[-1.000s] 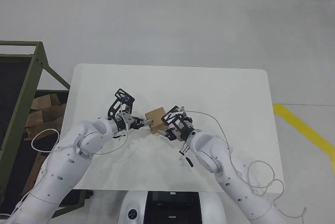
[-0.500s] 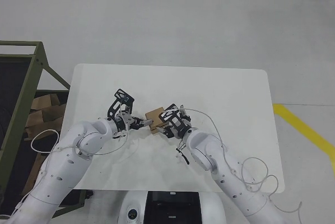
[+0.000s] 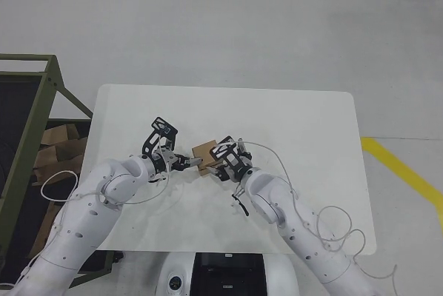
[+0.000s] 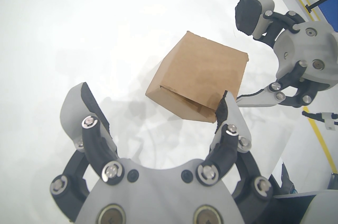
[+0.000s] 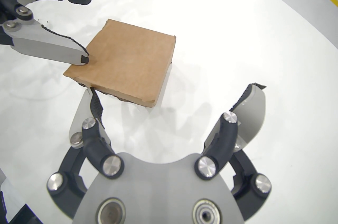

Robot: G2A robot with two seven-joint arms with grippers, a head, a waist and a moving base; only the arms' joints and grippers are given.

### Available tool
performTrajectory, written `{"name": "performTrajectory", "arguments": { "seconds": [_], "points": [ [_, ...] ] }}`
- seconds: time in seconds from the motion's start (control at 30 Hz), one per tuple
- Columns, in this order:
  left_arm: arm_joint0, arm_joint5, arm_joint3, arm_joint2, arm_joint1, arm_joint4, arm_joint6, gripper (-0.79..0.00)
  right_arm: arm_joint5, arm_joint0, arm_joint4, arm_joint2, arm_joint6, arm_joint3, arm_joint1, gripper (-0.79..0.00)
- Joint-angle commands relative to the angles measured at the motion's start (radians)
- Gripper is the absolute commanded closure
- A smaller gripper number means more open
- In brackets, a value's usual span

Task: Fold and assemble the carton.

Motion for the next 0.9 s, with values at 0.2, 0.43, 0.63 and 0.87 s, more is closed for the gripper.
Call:
{"name": "performTrajectory", "arguments": {
  "seconds": [0.2,0.43,0.63,0.87],
  "points": [
    [-0.009,-0.002,0.007,-0.001,-0.003,0.001,-0.005,-0.785,0.017,0.005,-0.023,-0.004,0.008,0.007,-0.005,-0.785],
    [-0.015,0.001,0.013,0.001,-0.005,0.0,-0.007,-0.785,0.023,0.01,-0.029,-0.007,0.012,0.014,-0.011,-0.785],
    [-0.019,0.005,0.018,0.004,-0.008,-0.002,-0.012,-0.785,0.03,0.008,-0.031,-0.003,0.003,0.015,-0.014,-0.785],
    [-0.021,0.016,0.017,-0.001,-0.01,-0.002,-0.01,-0.785,0.035,0.007,-0.033,-0.001,-0.004,0.018,-0.018,-0.785]
  ]
}}
